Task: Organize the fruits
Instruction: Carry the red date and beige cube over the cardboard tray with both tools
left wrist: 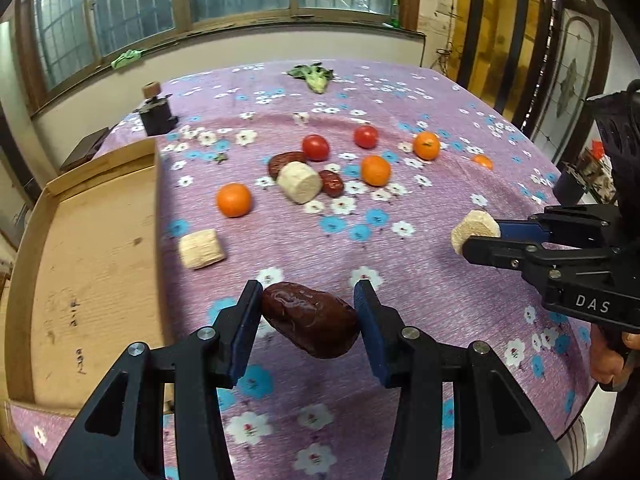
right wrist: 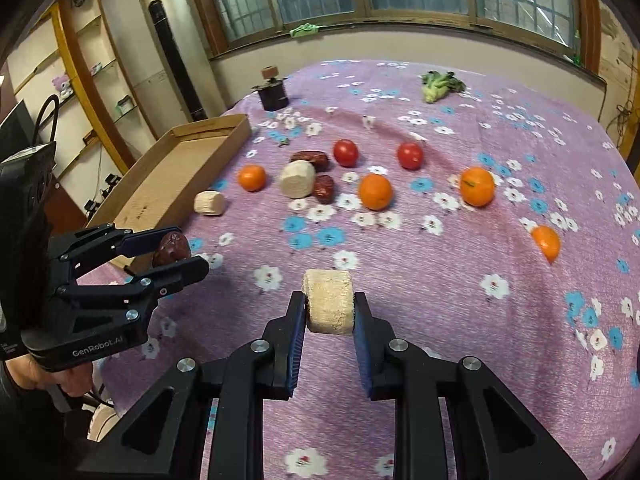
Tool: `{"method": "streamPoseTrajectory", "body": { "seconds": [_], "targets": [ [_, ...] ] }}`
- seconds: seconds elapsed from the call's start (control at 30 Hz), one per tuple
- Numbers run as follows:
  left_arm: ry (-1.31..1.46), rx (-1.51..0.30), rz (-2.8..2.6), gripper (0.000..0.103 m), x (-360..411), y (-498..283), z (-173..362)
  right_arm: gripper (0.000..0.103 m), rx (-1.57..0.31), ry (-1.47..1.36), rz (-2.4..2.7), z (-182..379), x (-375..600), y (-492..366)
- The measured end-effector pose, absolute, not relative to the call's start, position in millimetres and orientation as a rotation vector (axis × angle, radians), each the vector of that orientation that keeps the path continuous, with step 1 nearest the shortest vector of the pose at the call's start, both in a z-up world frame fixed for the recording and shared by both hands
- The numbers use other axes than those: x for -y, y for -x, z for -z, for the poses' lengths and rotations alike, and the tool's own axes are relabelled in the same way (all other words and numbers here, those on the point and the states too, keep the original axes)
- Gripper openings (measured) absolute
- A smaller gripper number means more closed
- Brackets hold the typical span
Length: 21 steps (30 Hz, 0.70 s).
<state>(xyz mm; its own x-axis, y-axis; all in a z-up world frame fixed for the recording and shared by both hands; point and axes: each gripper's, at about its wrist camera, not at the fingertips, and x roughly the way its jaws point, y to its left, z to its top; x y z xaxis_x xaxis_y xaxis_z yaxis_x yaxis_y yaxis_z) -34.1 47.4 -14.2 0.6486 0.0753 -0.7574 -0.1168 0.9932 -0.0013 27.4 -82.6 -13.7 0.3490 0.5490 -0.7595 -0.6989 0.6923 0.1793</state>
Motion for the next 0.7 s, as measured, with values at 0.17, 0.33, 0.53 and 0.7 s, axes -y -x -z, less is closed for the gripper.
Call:
{"method": "streamPoseTrajectory", "body": {
  "seconds": [0.17, 0.33, 0.53, 0.7],
  "targets": [
    [0.066, -0.849, -0.131, 0.046, -60.0, 41.1, 11.3, 0.023, -0.902, 0.208, -0.838, 11.9, 68.9, -20.7],
    [0.083, -0.841, -0.144, 0.046, -71.1, 46.9, 8.7, 0.023, -0.902, 0.227, -0.86, 10.7, 54.2, -15.5],
    [0.101, -0.834, -0.165, 0.046, -85.6, 53.8, 7.4, 0.023, -0.895, 0.24, -0.889, 8.3, 37.0, -9.9],
    [0.118, -0.834, -0.184, 0.046, -98.6, 57.6, 8.4, 0.023, -0.896, 0.256, -0.92, 6.4, 20.4, -4.2]
  ]
}}
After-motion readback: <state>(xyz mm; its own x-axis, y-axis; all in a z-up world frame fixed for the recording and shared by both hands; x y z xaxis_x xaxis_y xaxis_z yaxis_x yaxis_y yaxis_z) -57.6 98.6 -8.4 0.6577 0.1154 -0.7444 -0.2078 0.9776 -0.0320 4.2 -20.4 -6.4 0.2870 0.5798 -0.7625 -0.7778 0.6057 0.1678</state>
